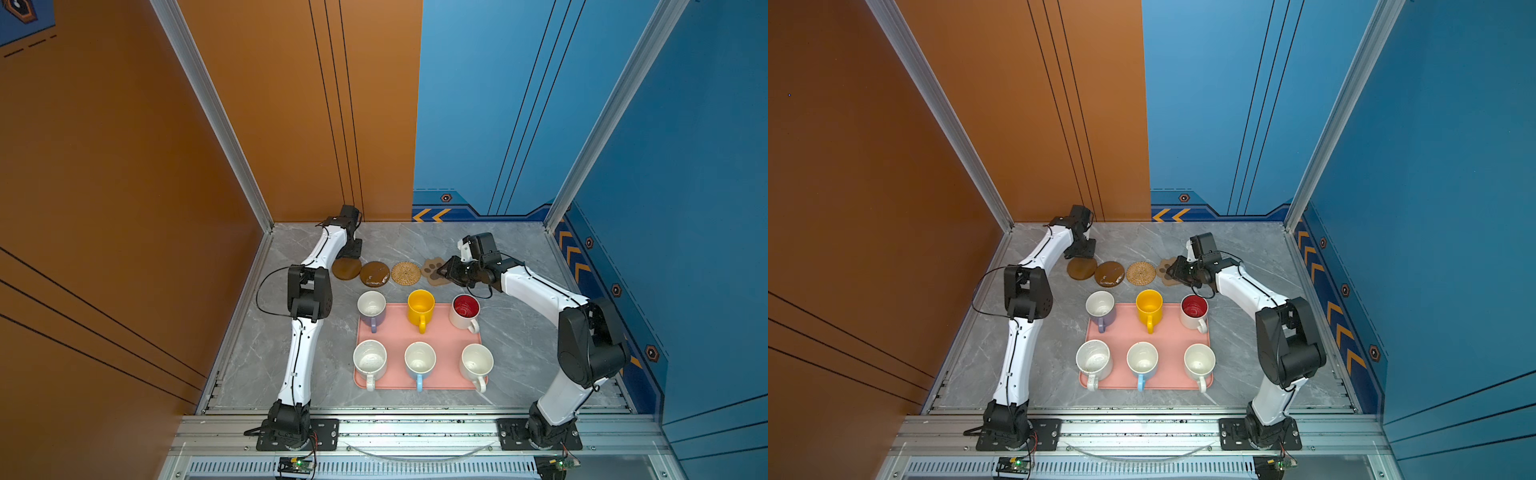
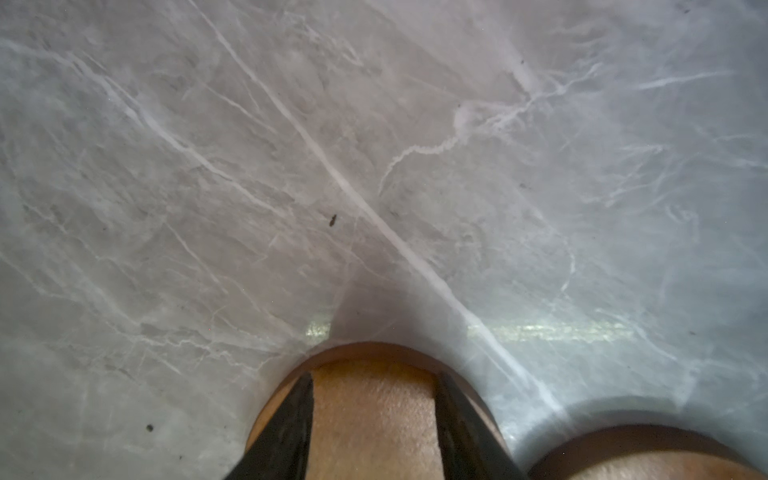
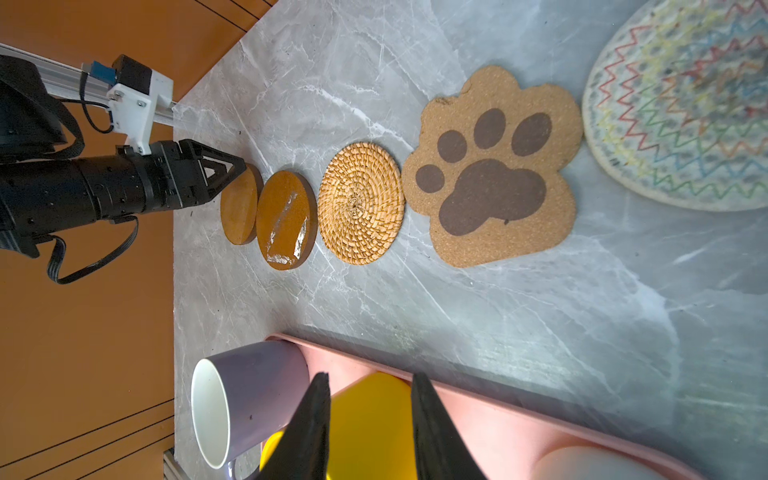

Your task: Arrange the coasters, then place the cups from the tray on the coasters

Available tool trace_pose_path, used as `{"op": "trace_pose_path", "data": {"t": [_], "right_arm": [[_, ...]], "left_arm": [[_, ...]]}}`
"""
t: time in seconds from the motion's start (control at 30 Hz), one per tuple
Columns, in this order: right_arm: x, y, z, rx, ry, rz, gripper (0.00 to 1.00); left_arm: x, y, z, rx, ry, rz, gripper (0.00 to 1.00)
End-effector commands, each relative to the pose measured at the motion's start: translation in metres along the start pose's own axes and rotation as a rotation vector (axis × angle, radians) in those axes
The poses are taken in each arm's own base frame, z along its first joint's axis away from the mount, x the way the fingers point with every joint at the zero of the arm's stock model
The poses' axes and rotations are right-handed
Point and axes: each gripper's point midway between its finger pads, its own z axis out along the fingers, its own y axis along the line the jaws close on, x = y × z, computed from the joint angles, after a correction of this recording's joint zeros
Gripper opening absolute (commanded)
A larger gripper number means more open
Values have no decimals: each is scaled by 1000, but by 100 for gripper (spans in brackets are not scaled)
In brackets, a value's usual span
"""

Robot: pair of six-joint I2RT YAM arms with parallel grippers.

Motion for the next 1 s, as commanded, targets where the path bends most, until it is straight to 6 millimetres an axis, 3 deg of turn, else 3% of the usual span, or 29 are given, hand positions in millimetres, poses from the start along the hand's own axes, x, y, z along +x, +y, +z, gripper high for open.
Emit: {"op": "trace_pose_path", "data": {"t": [0.0,0.2,0.37,0.67,0.97], "right_arm": [[-4,6,-8,-16,-26,-4,32],[-3,7,-7,-21,-22,-5,31],[-1,7,-5,-25,-18,-5,31],[0,7,-5,-25,-19,-4,31],[2,2,-6,-12,-20,2,31]], "left_arm": [[36,0,18,18,133,2,48],[52,-1,14,29,175,-10,46],[53,-4,1,51,171,-29,45],[4,0,-33,62,23,-45,47],[-19,10,-21,75,-31,-123,46]]}}
